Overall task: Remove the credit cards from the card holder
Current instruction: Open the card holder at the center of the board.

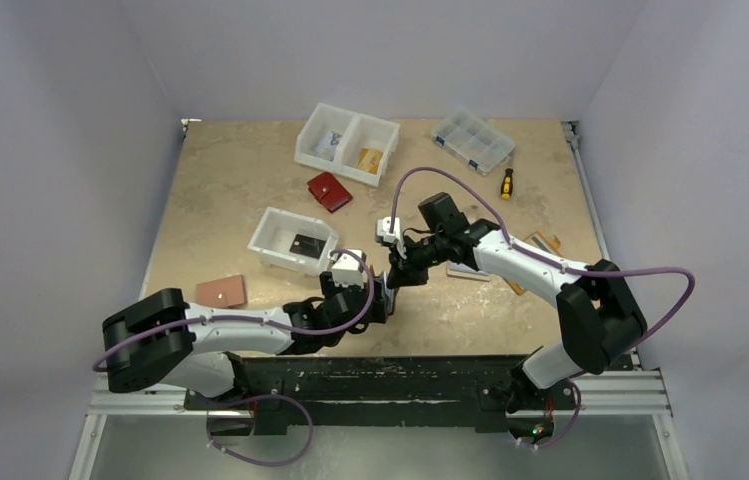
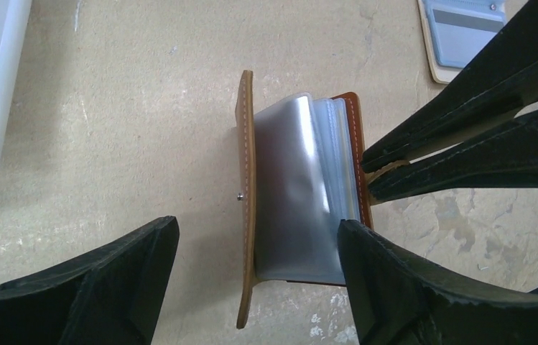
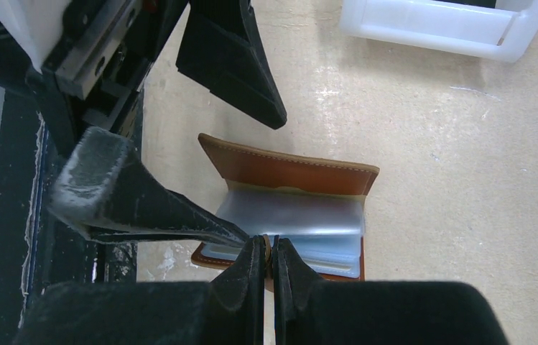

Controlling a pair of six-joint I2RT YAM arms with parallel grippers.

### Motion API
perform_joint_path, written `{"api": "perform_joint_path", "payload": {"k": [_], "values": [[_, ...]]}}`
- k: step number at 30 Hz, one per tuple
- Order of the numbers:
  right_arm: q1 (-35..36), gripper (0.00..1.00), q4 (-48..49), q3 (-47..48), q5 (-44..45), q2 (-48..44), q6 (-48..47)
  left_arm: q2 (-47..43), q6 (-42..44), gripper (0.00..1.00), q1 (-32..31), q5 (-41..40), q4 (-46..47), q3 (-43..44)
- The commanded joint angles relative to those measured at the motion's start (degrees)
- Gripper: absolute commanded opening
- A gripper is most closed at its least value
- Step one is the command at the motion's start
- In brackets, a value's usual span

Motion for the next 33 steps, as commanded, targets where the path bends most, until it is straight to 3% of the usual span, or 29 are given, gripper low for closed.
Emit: {"api": "perform_joint_path", "payload": {"k": [1, 15, 24, 27, 33], "values": [[-0.2, 0.0, 0.4, 1.6, -1.3, -0.7, 0.6, 1.9, -2.3, 0.82, 0.2, -1.9, -4.0, 3.7], [-0.7, 0.0, 1.0, 0.5, 1.9, -0.4, 0.8, 0.6, -5.0, 0.45, 1.1, -2.2, -5.1, 1.2], [-1.1, 0.0, 1.9, -1.7, 13.5, 2.1, -0.2, -0.1, -5.6, 0.0, 4.1, 4.9, -1.7, -2.0], [-1.1, 0.04, 1.9, -1.8, 17.2, 3.9, -0.6, -0.2, -5.5, 0.0, 4.8, 8.8, 1.2, -3.0], [-1.5, 0.28, 1.2, -0.9, 15.5, 5.5, 1.0, -0.3, -5.8, 0.0, 4.9, 13.6, 6.2, -4.2]]}}
